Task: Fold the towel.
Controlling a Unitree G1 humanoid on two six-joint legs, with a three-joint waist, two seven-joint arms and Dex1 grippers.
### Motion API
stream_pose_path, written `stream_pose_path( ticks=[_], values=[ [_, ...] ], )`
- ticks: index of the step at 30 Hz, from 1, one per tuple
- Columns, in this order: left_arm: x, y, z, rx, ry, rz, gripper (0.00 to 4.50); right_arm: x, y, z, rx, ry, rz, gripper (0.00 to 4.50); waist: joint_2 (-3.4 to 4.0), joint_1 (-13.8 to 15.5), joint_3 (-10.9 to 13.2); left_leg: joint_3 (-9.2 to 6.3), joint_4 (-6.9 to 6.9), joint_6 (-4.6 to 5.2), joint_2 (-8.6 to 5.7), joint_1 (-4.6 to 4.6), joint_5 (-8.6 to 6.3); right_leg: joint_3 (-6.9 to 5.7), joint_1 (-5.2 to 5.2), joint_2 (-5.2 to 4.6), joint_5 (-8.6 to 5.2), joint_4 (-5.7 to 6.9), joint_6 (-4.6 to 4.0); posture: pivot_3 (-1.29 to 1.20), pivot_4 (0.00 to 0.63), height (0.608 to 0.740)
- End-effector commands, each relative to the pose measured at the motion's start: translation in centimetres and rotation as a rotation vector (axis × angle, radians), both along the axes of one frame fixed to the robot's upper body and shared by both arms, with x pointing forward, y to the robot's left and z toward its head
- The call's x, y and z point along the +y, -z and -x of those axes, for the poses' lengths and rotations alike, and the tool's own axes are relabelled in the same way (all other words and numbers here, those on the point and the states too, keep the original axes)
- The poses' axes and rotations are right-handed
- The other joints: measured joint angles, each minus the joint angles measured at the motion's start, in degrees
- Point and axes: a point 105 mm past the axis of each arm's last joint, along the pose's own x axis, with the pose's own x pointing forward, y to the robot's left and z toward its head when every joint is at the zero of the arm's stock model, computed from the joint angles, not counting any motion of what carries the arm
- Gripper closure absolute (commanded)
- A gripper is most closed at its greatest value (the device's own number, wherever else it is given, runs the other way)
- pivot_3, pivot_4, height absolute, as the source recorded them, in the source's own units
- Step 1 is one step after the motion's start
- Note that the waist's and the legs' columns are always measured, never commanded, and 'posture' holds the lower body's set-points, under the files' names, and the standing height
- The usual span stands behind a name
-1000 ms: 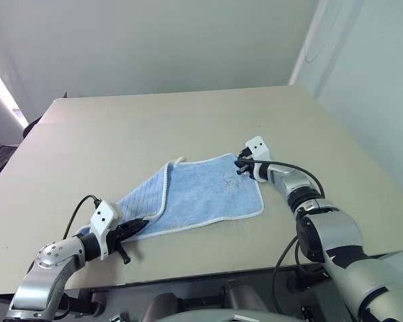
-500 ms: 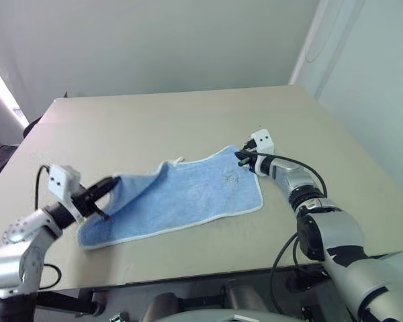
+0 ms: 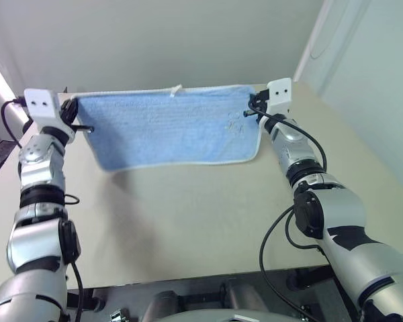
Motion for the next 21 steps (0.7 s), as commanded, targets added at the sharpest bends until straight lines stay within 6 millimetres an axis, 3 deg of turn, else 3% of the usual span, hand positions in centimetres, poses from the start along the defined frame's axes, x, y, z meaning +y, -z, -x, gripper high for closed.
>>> stream_pose_path(
  ticks=[1, 4, 10, 17, 21],
  values=[
    [0.6, -2.5, 0.4, -0.082, -0.014, -0.091, 4.47, -1.1, -3.7, 0.7, -0.196, 0.035, -0.03, 4.5, 0.0, -0.2, 0.0, 0.02, -0.11, -0.03, 0.0, 0.01, 0.02, 0.03, -0.02, 0.0, 0.0, -0.08, 0.0, 0.0, 0.0, 0.74],
    [-0.4, -1.2, 1.0, -0.098, 0.082, -0.12, 4.47, -0.5, -2.4, 1.9, -0.244, -0.048, -0.01, 4.5, -0.04, -0.4, -0.1, 0.09, -0.56, -0.06, 0.0, 0.2, 0.05, 0.12, 0.01, 0.02, 0.0, -0.17, 0.0, 0.0, 0.0, 0.74],
    [-0.2, 4.1, 4.9, -0.032, 0.204, -0.181, 4.47, -1.2, 0.9, 4.5, -0.297, -0.142, -0.056, 4.5, 0.0, -1.8, -0.1, 0.06, -0.78, 0.04, 0.05, 0.26, 0.0, 0.13, 0.05, 0.02, 0.0, -0.22, -0.01, 0.0, 0.0, 0.74],
    [0.3, 6.1, 10.8, 0.047, 0.254, -0.191, 4.47, -3.4, 3.8, 9.2, -0.321, -0.254, -0.068, 4.5, 0.0, -1.3, -0.1, 0.0, -0.7, 0.06, 0.1, 0.34, -0.01, 0.13, 0.1, -0.05, 0.01, -0.01, -0.04, 0.0, 0.0, 0.74],
    [0.7, 7.6, 13.9, 0.156, 0.286, -0.203, 4.47, -4.2, 6.2, 13.0, -0.254, -0.302, -0.066, 4.5, 0.05, -0.5, -0.1, 0.0, -0.67, 0.06, 0.1, 0.59, -0.01, 0.1, 0.32, -0.08, 0.0, -0.08, -0.06, 0.0, 0.0, 0.74]
  ],
)
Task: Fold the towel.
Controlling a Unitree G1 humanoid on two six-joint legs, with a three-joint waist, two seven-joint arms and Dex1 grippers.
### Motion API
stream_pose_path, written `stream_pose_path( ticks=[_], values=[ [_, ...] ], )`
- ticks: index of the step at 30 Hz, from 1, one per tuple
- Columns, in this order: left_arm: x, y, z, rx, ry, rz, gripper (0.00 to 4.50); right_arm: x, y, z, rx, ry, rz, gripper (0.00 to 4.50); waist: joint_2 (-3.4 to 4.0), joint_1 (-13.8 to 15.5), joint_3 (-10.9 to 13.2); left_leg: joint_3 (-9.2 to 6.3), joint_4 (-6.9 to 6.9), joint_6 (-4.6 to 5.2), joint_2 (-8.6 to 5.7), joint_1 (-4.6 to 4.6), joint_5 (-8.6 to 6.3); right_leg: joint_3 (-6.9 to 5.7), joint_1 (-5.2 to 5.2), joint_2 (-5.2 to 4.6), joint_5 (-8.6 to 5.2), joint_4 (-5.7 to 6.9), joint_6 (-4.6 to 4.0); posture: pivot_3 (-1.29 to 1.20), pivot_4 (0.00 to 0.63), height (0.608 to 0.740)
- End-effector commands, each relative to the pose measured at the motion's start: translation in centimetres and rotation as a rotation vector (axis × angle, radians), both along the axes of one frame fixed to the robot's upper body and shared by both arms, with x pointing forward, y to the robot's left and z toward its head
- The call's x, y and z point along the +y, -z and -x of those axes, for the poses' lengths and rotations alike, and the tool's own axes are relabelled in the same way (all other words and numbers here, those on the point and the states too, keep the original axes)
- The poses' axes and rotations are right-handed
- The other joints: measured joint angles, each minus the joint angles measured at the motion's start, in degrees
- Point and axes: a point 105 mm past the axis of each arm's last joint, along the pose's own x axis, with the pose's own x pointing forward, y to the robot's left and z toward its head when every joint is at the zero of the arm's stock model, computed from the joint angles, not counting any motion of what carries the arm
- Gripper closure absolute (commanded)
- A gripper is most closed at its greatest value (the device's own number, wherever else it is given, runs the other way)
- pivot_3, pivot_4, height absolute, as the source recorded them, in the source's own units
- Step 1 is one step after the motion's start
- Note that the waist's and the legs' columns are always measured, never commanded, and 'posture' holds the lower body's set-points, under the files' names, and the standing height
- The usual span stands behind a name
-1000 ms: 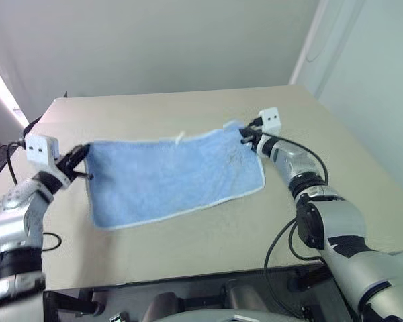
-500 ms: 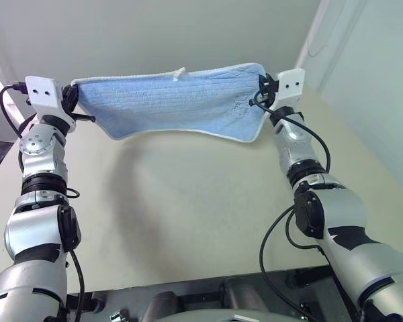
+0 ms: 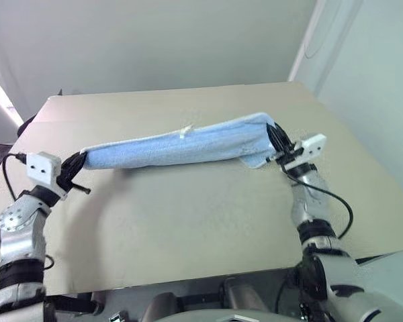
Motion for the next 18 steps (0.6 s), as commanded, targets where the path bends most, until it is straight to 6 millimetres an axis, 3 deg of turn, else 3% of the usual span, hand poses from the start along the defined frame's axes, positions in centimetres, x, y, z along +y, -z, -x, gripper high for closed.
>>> stream_pose_path(
  ticks=[1, 7, 14, 18],
  values=[
    [0.8, -1.2, 2.1, 0.015, 0.007, -0.011, 4.47, -0.8, -0.6, 2.8, -0.016, -0.037, 0.004, 4.5, 0.0, 0.8, 0.0, 0.0, 0.0, 0.0, 0.01, 0.08, 0.0, -0.01, 0.08, 0.0, 0.0, -0.01, 0.0, 0.0, 0.0, 0.74],
    [0.8, 0.9, 5.8, 0.208, 0.075, -0.031, 4.47, -0.7, 2.7, 7.4, 0.116, -0.109, 0.101, 4.5, -0.02, 1.3, 0.0, 0.1, 0.0, 0.0, 0.1, 0.77, 0.0, -0.01, 0.77, 0.05, -0.23, -0.04, -0.34, 0.0, 0.0, 0.74],
    [1.3, 1.9, 9.2, 0.367, 0.124, -0.068, 4.47, -1.6, 3.8, 10.2, 0.208, -0.14, 0.156, 4.5, -0.09, 1.2, 0.0, 0.16, 0.06, 0.02, 0.21, 0.81, 0.01, 0.02, 0.92, 0.36, -0.55, 0.0, -0.39, 0.0, 0.0, 0.74],
    [1.9, 1.8, 9.9, 0.398, 0.117, -0.09, 4.47, -1.9, 3.9, 11.1, 0.218, -0.138, 0.164, 4.5, -0.18, 1.3, 0.0, 0.19, 0.06, 0.02, 0.21, 0.81, 0.01, -0.01, 0.9, 0.4, -0.58, -0.01, -0.38, 0.0, 0.0, 0.74]
  ],
)
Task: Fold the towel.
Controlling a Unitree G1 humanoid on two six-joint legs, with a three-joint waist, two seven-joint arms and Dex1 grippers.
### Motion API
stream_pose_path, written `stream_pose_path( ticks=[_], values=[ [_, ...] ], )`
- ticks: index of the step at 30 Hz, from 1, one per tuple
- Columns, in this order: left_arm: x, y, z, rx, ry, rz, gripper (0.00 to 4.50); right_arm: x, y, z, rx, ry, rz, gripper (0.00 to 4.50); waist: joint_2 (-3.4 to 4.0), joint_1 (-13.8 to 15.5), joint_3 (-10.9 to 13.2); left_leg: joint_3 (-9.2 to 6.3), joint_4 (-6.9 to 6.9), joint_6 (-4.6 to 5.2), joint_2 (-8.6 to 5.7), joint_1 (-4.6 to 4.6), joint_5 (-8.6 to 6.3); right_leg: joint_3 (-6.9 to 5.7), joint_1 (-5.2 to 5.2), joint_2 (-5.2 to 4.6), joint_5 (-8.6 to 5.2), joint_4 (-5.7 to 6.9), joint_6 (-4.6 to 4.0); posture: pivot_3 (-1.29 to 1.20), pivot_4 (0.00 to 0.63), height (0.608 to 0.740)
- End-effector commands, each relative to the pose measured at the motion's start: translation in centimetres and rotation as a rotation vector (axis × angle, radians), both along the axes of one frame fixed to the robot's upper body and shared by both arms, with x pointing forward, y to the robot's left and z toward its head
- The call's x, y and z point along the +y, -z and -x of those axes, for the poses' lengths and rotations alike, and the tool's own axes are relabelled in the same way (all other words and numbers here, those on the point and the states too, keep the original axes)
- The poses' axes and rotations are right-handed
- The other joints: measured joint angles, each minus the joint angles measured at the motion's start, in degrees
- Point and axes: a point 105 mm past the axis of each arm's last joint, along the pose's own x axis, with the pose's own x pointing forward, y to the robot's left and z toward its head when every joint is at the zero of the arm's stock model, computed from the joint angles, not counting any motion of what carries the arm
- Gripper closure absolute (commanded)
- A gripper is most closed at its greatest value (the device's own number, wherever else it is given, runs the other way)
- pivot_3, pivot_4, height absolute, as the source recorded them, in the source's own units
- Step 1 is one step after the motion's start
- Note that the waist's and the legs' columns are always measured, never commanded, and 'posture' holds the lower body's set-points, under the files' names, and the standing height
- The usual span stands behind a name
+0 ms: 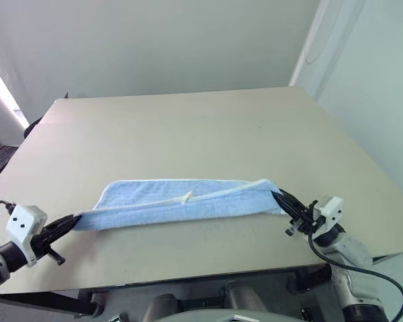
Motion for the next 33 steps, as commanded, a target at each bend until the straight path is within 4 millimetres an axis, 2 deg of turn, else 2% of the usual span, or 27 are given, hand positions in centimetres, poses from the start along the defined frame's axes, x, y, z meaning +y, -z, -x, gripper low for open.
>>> stream_pose_path(
  ticks=[1, 7, 11, 19, 24, 28, 29, 33],
  values=[
    [1.2, -1.9, -0.3, -0.038, -0.018, -0.052, 4.47, -0.8, -1.6, 0.1, -0.046, 0.021, 0.005, 4.5, -0.03, 0.0, 0.0, 0.0, 0.0, 0.0, 0.0, 0.0, 0.0, 0.0, 0.02, 0.0, 0.0, 0.0, 0.01, 0.0, 0.0, 0.74],
    [0.1, -1.9, -3.0, -0.069, 0.029, -0.043, 4.47, -0.8, -0.4, -1.4, 0.039, 0.117, 0.04, 4.5, -0.15, 0.9, -0.1, 0.02, 0.03, 0.0, -0.01, 0.37, 0.0, -0.02, 0.14, 0.02, -0.01, 0.01, 0.01, 0.0, 0.0, 0.74],
    [-0.4, -1.7, -5.8, -0.1, 0.031, -0.016, 4.47, -0.5, 0.4, -2.6, 0.097, 0.163, 0.073, 4.5, -0.18, 1.3, -0.1, 0.06, 0.02, 0.0, -0.02, 0.33, 0.0, 0.0, 0.1, 0.08, 0.02, 0.02, -0.03, 0.0, 0.0, 0.74],
    [-1.3, -0.3, -10.6, -0.122, 0.03, -0.019, 4.47, -0.3, 0.4, -3.5, 0.122, 0.201, 0.07, 4.5, -0.24, 1.4, -0.1, 0.06, 0.03, 0.0, -0.09, 0.19, 0.0, 0.0, 0.07, 0.07, 0.15, -0.01, -0.07, 0.0, 0.0, 0.74],
    [-1.5, 0.9, -12.1, -0.106, 0.013, -0.018, 4.47, 0.2, 0.8, -3.8, 0.16, 0.191, 0.074, 4.5, -0.26, 1.3, -0.1, 0.04, 0.03, 0.01, -0.09, 0.09, 0.0, -0.01, 0.02, 0.08, 0.23, 0.0, 0.06, 0.0, 0.0, 0.74],
    [-2.1, 1.8, -12.3, -0.093, 0.018, 0.0, 4.5, 0.8, 0.5, -4.4, 0.14, 0.195, 0.035, 3.5, -0.27, 1.3, -0.1, 0.04, 0.02, 0.01, -0.08, 0.02, 0.0, -0.01, 0.0, 0.07, 0.24, 0.03, 0.09, 0.0, 0.0, 0.74],
    [-2.2, 1.9, -12.3, -0.095, 0.018, 0.008, 4.04, 0.9, 0.4, -4.6, 0.138, 0.2, 0.023, 3.17, -0.28, 1.3, -0.2, 0.04, 0.02, 0.01, -0.08, 0.02, 0.0, -0.01, 0.0, 0.07, 0.24, 0.04, 0.09, 0.0, 0.0, 0.74],
    [-2.2, 1.4, -12.4, -0.122, 0.002, 0.052, 2.73, 1.1, -0.6, -5.4, 0.125, 0.214, -0.029, 1.67, -0.33, 1.4, -0.2, 0.02, 0.06, 0.01, -0.08, 0.03, 0.0, -0.01, -0.03, 0.05, 0.25, 0.1, 0.09, 0.0, 0.0, 0.74]
  ],
)
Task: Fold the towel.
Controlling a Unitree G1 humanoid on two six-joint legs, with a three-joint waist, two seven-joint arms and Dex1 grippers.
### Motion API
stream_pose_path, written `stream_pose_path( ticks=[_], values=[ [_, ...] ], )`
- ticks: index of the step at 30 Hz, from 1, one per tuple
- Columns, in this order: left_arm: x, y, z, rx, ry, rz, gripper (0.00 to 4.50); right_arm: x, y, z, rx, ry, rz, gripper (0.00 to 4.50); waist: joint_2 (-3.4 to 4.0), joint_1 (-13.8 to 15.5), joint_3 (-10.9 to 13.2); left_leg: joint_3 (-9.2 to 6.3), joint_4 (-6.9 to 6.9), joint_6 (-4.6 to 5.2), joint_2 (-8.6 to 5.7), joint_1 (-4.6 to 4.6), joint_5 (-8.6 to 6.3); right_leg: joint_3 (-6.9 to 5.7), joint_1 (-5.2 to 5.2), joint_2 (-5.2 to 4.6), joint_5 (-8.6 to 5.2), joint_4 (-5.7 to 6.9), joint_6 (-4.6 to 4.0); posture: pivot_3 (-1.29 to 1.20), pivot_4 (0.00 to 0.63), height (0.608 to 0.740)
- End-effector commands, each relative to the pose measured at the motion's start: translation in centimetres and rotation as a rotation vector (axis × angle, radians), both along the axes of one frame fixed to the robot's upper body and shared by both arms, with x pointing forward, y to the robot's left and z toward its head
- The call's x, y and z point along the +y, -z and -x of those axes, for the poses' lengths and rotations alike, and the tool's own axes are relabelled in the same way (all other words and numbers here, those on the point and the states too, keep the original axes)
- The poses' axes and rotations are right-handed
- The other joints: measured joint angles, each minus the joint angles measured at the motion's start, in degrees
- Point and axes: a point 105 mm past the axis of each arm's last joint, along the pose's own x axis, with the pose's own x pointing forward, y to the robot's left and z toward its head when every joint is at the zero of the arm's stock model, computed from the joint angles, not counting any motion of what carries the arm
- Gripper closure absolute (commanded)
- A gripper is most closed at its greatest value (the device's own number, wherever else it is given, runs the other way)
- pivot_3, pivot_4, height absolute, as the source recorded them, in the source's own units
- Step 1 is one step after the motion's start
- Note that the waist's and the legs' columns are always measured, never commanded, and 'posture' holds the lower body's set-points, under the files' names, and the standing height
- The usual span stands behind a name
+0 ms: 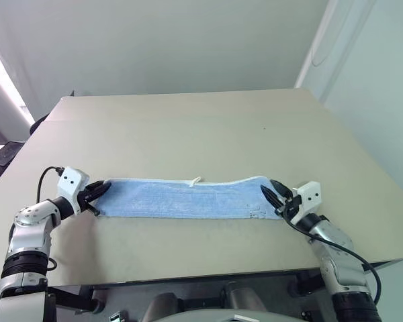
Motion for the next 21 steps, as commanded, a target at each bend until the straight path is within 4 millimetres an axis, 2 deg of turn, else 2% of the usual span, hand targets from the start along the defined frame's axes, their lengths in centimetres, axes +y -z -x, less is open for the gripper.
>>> stream_pose_path(
  ticks=[1, 4, 6, 8, 10, 14, 16, 19, 21],
  values=[
    [0.4, -2.3, -0.7, -0.092, -0.011, 0.017, 2.37, 0.0, -2.1, -1.1, -0.062, 0.027, -0.057, 1.27, -0.03, 0.0, 0.0, -0.01, 0.01, 0.0, 0.0, 0.01, 0.0, 0.0, -0.04, 0.0, 0.0, 0.0, 0.0, 0.0, 0.0, 0.74],
    [1.0, -3.4, -0.6, -0.135, -0.04, -0.003, 1.24, -1.0, -3.2, -2.0, -0.089, 0.076, -0.103, 0.17, -0.03, 0.0, 0.0, -0.02, 0.01, 0.0, 0.0, -0.04, 0.0, 0.0, -0.12, -0.08, 0.01, 0.02, 0.01, 0.0, 0.0, 0.74],
    [1.8, -4.7, -0.7, -0.183, -0.089, -0.005, 0.55, -2.0, -4.0, -2.7, -0.094, 0.124, -0.134, 0.0, -0.03, 0.1, 0.0, -0.03, 0.01, 0.0, 0.0, -0.07, 0.0, 0.0, -0.16, -0.13, 0.02, 0.02, 0.02, 0.0, 0.0, 0.74],
    [2.7, -6.4, -0.7, -0.248, -0.145, -0.003, 0.55, -3.2, -5.1, -3.6, -0.095, 0.177, -0.19, 0.0, -0.04, 0.0, 0.0, -0.04, 0.01, 0.0, 0.01, -0.08, 0.0, 0.0, -0.17, -0.16, 0.03, 0.02, 0.02, 0.0, 0.0, 0.74],
    [2.7, -8.1, -0.5, -0.292, -0.149, 0.031, 0.55, -3.8, -5.1, -4.3, 0.009, 0.181, -0.222, 0.0, -0.05, 0.0, 0.0, -0.04, 0.01, 0.0, 0.02, -0.1, 0.0, 0.04, -0.22, -0.18, 0.03, 0.04, 0.02, 0.0, 0.0, 0.74],
    [-0.2, -10.5, 0.5, -0.289, -0.048, 0.171, 0.55, -3.1, -4.2, -4.2, 0.294, 0.005, -0.224, 0.0, -0.02, 0.1, 0.0, -0.08, -0.02, 0.0, 0.03, -0.13, 0.0, 0.02, -0.25, -0.25, 0.03, 0.06, 0.02, 0.0, 0.0, 0.74],
    [-2.6, -10.1, 1.7, -0.22, 0.066, 0.19, 0.55, -3.2, -3.8, -3.8, 0.451, -0.052, -0.266, 0.0, -0.02, 0.1, 0.0, -0.09, -0.02, 0.0, 0.02, -0.14, -0.01, 0.0, -0.25, -0.25, 0.03, 0.05, 0.02, 0.0, 0.0, 0.74],
    [-5.8, -7.6, 3.9, -0.066, 0.215, 0.179, 0.55, -4.0, -4.4, -3.1, 0.631, -0.123, -0.407, 0.0, 0.01, -0.1, 0.0, -0.07, -0.03, 0.0, 0.02, -0.12, -0.01, 0.02, -0.24, -0.18, 0.02, 0.03, 0.0, 0.0, 0.0, 0.74],
    [-7.1, -6.2, 4.6, -0.008, 0.255, 0.18, 0.55, -4.3, -4.8, -2.1, 0.759, -0.189, -0.479, 0.0, 0.07, -0.1, 0.0, -0.05, -0.03, 0.01, 0.01, -0.12, 0.0, 0.04, -0.22, -0.11, 0.0, 0.0, -0.03, 0.0, 0.0, 0.74]
  ],
)
